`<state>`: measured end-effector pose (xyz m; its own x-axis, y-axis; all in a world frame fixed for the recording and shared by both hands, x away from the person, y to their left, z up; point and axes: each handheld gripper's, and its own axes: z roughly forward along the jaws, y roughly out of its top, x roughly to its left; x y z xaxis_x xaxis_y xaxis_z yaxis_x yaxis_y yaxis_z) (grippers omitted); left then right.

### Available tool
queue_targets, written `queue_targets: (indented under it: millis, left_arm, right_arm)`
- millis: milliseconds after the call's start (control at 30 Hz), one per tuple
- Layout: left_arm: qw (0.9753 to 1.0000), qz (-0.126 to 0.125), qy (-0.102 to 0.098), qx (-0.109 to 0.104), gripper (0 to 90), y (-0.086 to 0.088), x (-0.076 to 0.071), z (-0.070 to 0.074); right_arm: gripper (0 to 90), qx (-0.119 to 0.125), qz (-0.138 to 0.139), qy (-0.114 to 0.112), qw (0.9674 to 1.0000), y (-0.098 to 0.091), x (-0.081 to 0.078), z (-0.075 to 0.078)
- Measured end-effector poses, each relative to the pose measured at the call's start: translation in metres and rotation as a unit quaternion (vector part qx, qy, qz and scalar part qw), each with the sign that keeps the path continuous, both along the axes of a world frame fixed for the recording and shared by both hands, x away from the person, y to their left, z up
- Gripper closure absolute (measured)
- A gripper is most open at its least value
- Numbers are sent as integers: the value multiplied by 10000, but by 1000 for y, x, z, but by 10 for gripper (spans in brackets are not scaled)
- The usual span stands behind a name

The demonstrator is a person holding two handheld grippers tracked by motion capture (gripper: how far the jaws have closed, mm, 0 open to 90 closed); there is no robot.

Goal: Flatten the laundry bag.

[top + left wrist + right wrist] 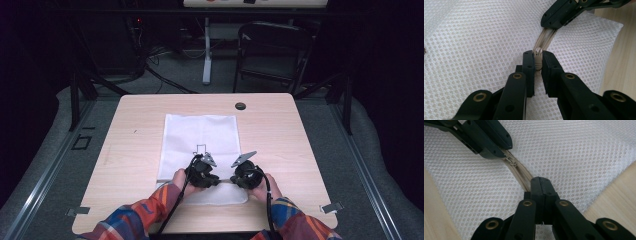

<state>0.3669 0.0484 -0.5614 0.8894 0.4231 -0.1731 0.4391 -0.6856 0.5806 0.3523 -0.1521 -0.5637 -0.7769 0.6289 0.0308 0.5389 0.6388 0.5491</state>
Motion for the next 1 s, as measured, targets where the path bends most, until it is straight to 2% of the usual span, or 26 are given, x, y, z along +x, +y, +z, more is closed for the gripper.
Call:
queue_targets:
  millis: [100,333,467,600,1000]
  left_arm:
    - [10000,-9,-57,3,809,0,-2,0]
    - [10000,68,-38,-6,809,6,-3,0]
    - [9999,145,52,-56,808,16,1,1]
    - [9999,146,61,-4,807,20,0,1]
    - [9999,130,80,6,808,21,-1,2]
  right_arm:
    - [900,-29,-4,30,10000,1,1,1]
    - [900,-69,7,88,9999,4,2,2]
    - [900,-141,46,148,9998,3,4,3]
    - [900,-66,-8,116,9999,2,3,2]
    - [900,-120,22,102,9999,3,2,2]
